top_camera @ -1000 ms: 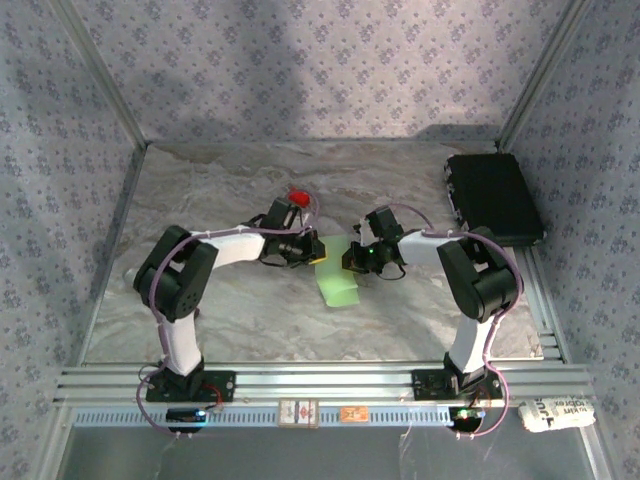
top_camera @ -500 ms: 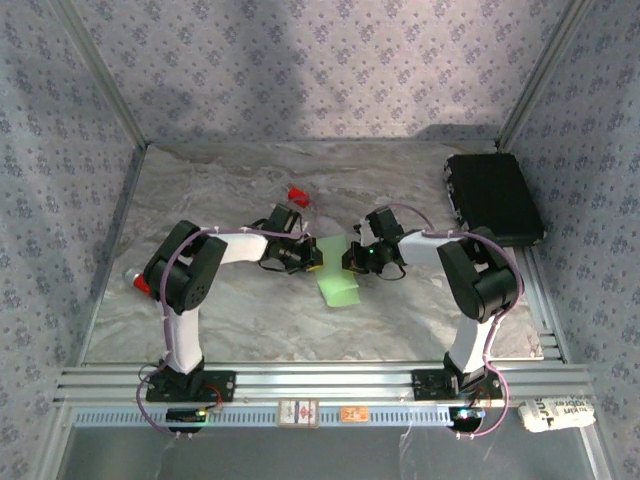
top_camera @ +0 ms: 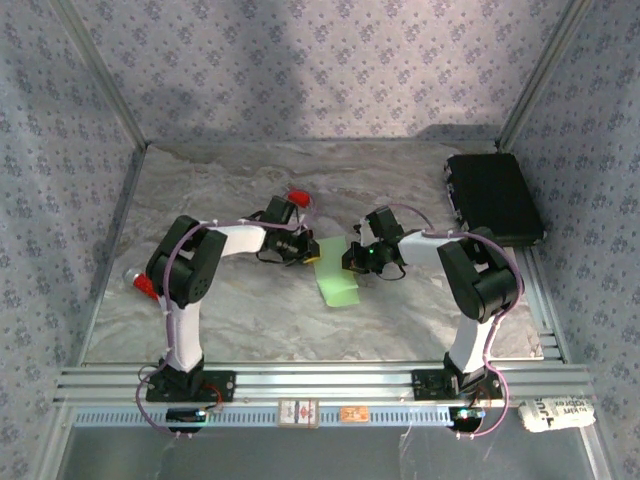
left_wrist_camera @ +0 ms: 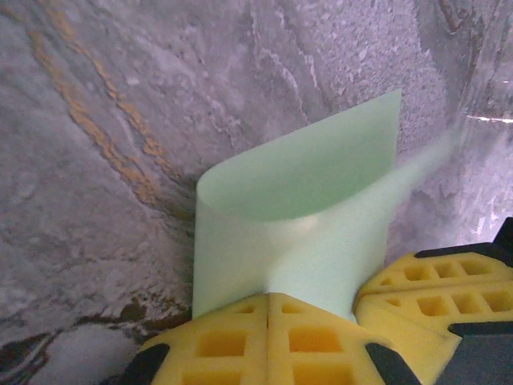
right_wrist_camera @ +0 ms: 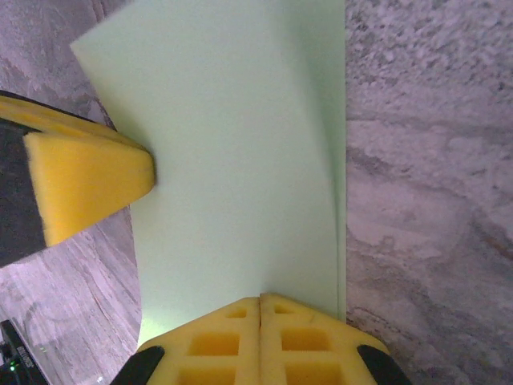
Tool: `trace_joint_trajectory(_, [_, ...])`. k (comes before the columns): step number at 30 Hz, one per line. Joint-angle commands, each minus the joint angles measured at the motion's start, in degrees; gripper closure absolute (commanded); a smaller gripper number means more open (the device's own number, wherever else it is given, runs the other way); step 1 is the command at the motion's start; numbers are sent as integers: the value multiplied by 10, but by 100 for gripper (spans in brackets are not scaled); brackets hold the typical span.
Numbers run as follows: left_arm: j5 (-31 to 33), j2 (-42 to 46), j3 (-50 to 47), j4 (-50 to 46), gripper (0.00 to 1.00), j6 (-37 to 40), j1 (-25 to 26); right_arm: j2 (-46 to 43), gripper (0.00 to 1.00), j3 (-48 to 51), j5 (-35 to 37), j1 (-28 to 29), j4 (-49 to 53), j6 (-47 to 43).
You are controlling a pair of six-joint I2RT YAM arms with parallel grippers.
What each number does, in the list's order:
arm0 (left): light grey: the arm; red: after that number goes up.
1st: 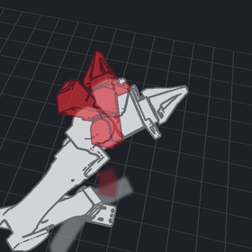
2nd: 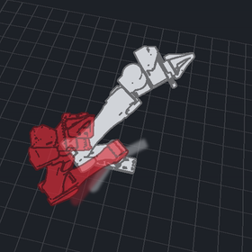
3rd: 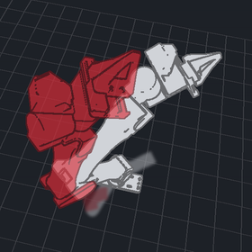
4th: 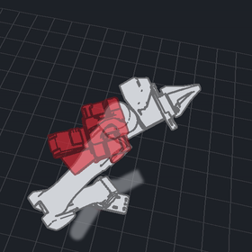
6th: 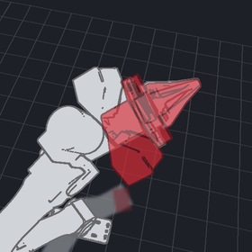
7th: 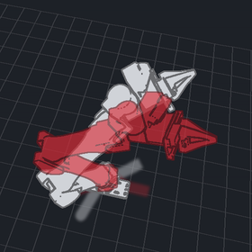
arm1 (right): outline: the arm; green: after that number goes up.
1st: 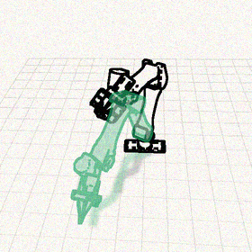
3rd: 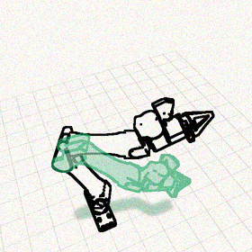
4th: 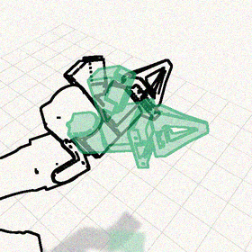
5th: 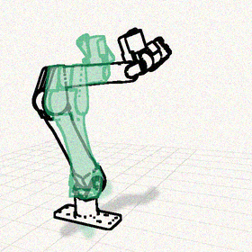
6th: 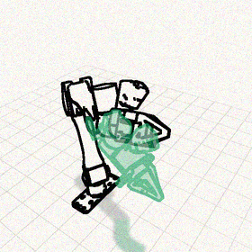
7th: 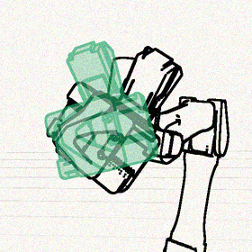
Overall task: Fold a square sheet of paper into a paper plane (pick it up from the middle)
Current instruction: First fold the square sheet of paper in half at the center of the table.
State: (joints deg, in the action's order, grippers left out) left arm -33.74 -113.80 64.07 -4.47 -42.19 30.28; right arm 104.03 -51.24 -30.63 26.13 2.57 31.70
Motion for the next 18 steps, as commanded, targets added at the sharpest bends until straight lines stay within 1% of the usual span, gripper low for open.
trace_joint_trajectory(1, [24,-23,-7,-24,100,15,-7,21,100,29,70,1,69,0])
trace_joint_trajectory(5, [18,-19,-5,-24,100,13,-8,20,100,28,71,2,69,0])
trace_joint_trajectory(11, [-2,-1,23,-23,100,18,-8,20,100,25,73,2,74,-2])
trace_joint_trajectory(18, [-4,-26,39,-24,100,21,-16,23,100,21,74,2,74,-3])
